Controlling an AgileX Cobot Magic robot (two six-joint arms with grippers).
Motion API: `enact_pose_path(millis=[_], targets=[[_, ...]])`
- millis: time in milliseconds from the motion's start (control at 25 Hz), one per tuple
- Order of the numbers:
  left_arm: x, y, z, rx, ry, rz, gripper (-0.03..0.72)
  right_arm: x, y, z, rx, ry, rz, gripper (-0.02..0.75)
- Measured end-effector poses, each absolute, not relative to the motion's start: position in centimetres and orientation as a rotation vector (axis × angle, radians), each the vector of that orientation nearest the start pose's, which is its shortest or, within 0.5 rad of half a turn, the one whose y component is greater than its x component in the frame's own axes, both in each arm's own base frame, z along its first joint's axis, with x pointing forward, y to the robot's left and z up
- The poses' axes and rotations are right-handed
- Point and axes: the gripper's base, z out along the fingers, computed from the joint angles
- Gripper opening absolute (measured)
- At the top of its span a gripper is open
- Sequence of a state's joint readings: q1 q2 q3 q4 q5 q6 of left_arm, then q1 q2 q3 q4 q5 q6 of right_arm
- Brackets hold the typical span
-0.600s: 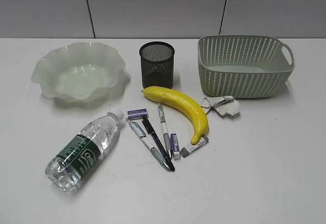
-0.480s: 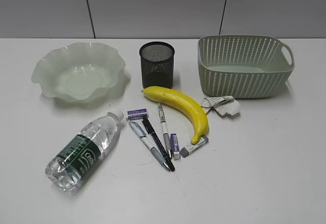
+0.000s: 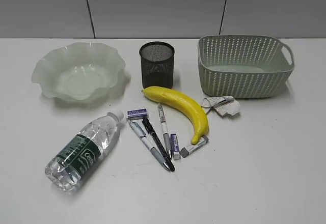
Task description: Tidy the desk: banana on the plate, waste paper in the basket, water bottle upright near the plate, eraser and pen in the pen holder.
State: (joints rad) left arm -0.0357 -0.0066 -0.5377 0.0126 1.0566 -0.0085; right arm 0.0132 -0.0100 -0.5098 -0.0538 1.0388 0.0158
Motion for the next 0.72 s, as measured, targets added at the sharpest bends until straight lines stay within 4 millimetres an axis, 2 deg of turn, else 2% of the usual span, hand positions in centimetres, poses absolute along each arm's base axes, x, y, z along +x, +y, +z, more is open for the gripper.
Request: enact_pose_path(millis=[720], targets=[[-1.03,0.13,28.79,0.031,1.996,-0.018,0.305,-0.68,-0.43,28.18,0.006,2.002,-0.045,0.286]])
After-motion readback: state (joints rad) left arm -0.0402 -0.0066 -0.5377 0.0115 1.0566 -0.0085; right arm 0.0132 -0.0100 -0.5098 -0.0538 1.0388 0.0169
